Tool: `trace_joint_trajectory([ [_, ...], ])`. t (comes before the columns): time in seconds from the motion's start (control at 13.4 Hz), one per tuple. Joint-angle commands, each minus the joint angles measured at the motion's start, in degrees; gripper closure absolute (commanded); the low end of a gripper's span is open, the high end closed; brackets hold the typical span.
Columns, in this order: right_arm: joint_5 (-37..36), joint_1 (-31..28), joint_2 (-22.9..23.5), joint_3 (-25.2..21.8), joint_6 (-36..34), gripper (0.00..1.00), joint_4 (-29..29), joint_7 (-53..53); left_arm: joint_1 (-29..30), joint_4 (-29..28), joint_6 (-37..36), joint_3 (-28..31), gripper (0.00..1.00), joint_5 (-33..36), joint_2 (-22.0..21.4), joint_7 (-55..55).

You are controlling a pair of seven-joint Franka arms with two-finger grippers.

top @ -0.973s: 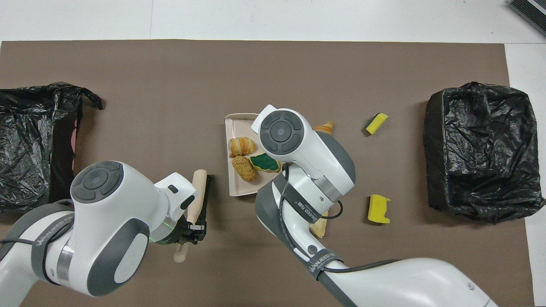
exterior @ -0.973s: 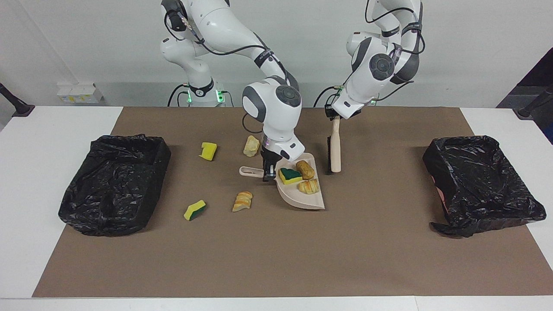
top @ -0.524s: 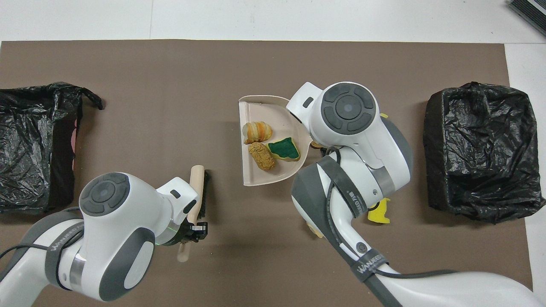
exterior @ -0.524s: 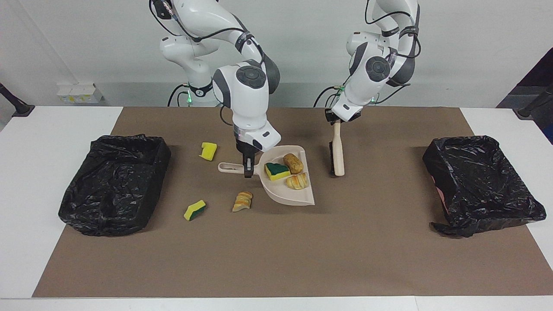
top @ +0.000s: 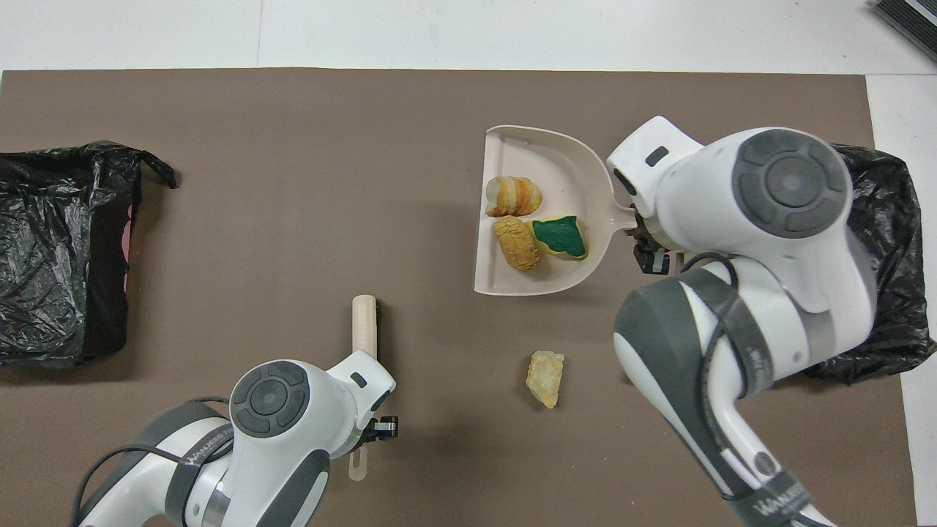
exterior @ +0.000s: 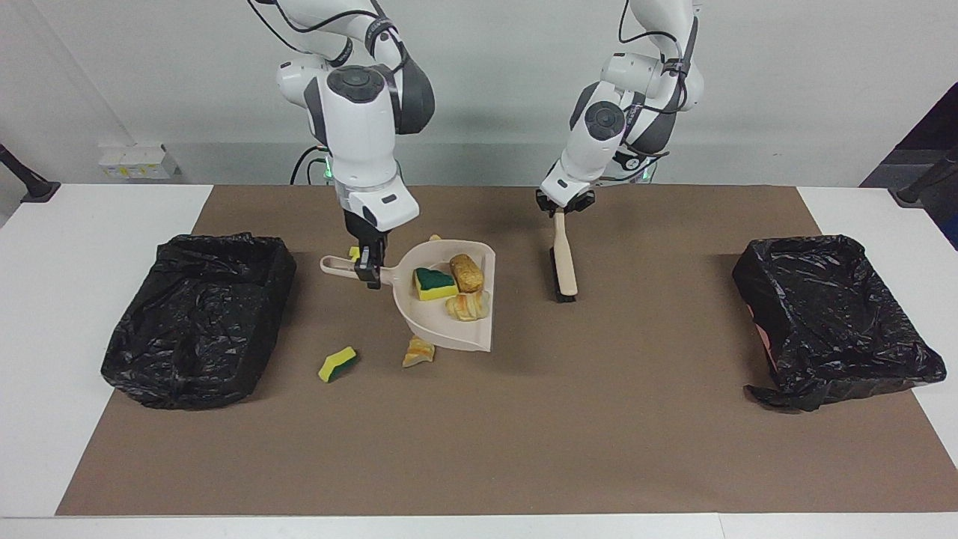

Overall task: Sweep and dump trash in bin
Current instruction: 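Carry the loaded dustpan with the right gripper over the nearby trash bag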

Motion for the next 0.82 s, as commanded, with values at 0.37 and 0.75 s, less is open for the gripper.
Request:
trace_joint_trajectory([
  [0.37,6.1,-20.9,-4.9,0.2,-2.2,1.0,-3.3,-19.8,-4.2,-2.5,4.8,0.8,1.0,0.8,0.7,-4.8],
  [0.75,2.9,-32.5,-4.9,-0.3,-3.5,1.0,-3.0,-31.6,-4.2,-2.8,4.5,0.8,0.81,0.8,0.6,-5.8],
])
